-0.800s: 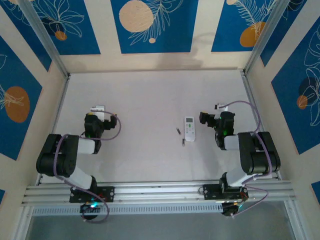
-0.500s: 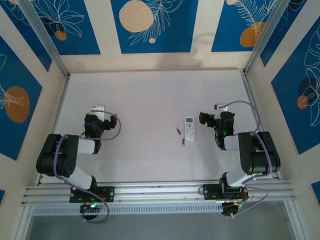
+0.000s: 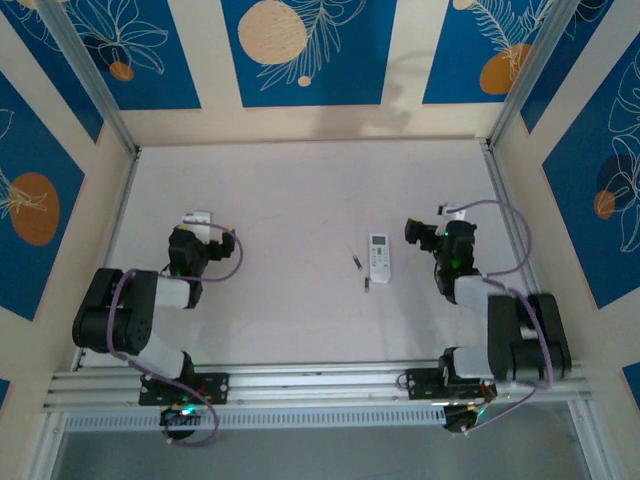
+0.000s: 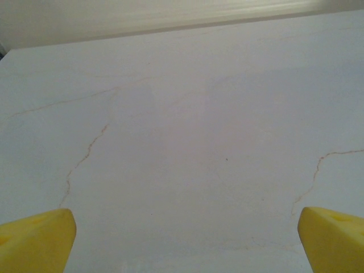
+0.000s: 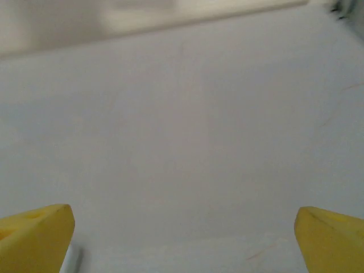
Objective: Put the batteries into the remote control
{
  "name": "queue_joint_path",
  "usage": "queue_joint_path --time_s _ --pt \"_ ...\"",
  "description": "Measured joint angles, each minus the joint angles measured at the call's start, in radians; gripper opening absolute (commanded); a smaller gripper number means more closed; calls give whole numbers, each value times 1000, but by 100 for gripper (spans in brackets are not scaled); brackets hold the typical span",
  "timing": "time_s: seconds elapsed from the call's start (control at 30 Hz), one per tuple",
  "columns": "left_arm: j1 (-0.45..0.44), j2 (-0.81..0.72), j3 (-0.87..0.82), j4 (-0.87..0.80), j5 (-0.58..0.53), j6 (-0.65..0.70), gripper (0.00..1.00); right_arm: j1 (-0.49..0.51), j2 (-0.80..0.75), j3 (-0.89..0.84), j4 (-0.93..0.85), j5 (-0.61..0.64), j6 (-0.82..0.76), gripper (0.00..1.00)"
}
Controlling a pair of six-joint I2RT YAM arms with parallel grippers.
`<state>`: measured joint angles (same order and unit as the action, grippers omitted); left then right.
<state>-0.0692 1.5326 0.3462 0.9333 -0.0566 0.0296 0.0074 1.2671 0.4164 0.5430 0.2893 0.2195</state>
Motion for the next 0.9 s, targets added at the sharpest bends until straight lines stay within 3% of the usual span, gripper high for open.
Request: queue_joint_path --time_s 0.13,0.23,0.33,0.47,0.63,0.77,0.9 --pt "0 -237 -79 -92 -23 -19 100 -44 -211 204 -386 22 176 100" --pt "-3 -499 -33 -296 -32 -86 100 -53 -243 380 -646 -41 261 100" --pt "-19 -661 113 -519 3 -162 100 0 -204 494 -865 -123 289 99" --pt "-87 -724 297 -752 134 -246 100 126 -64 575 -1075 -164 290 99" --pt "-306 -726 386 -954 272 -313 100 292 148 623 -1223 -106 288 99" --pt "-437 -718 383 -1044 310 -359 100 355 296 649 -1250 -79 287 99" --pt "-483 -718 357 -1078 307 -395 100 373 406 649 -1241 -64 288 98"
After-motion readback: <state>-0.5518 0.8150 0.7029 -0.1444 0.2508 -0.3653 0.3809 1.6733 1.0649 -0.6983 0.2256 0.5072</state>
